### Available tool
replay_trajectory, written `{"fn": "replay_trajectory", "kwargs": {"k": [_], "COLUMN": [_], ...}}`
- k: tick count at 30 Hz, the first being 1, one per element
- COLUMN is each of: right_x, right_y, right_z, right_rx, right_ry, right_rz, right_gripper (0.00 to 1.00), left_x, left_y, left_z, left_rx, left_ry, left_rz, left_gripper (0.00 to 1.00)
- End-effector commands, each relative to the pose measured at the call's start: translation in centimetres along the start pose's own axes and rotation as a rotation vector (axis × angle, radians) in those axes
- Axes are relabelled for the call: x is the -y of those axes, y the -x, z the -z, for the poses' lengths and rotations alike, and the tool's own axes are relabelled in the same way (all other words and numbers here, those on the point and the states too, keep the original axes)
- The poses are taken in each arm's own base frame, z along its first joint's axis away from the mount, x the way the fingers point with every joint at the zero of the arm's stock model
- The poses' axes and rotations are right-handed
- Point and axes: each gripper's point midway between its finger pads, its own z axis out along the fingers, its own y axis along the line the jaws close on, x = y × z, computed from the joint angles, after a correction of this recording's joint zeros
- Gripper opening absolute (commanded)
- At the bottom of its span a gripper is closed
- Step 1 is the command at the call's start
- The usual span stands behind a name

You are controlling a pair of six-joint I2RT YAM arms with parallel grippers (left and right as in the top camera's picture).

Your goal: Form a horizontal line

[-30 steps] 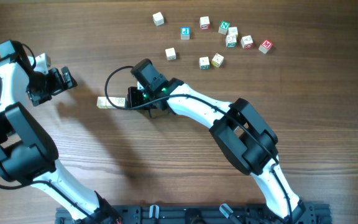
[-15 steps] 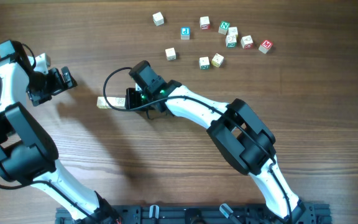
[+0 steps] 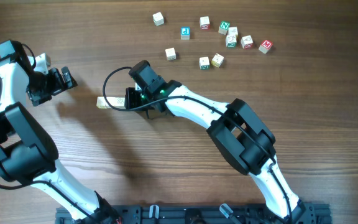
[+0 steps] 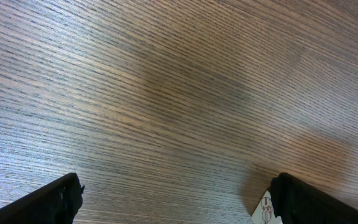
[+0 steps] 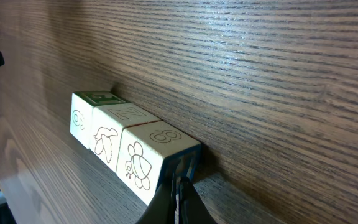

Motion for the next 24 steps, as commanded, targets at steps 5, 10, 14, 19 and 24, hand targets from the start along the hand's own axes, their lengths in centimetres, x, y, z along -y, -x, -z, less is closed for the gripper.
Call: {"fn": "replay_trajectory", "kwargs": {"k": [5,10,14,19,24], "right_x": [4.5,6.3,5.3,3.2,2.5], "right_y": [1.1,5.5,7.6,6.9,5.6], "right_z": [1.3,10.5,21.3,38.6,43.9], "right_rx": [-0.002,0.109,0.245,0.527,0.620], "right_ry": [-0.112,-0.258,-0.346,-0.388,-0.448], "right_rz": [-0.095,-0.030,-0.004,-0.035,0.069], "right_gripper": [0.04,0.05,0.10,1.00,1.00], "left_x": [-0.1,-0.1,-0.1,-0.1,-0.1], "left_y": [0.3,0.3,0.3,0.3,0.3], "left_z": [0.0,0.0,0.0,0.0,0.0], "left_rx": [0.004,0.004,0.004,0.004,0.004], "left_ry": [-0.001,-0.001,-0.001,-0.001,-0.001], "left_rz": [0.003,0.003,0.003,0.003,0.003], "left_gripper": [1.00,1.00,1.00,1.00,1.00]}}
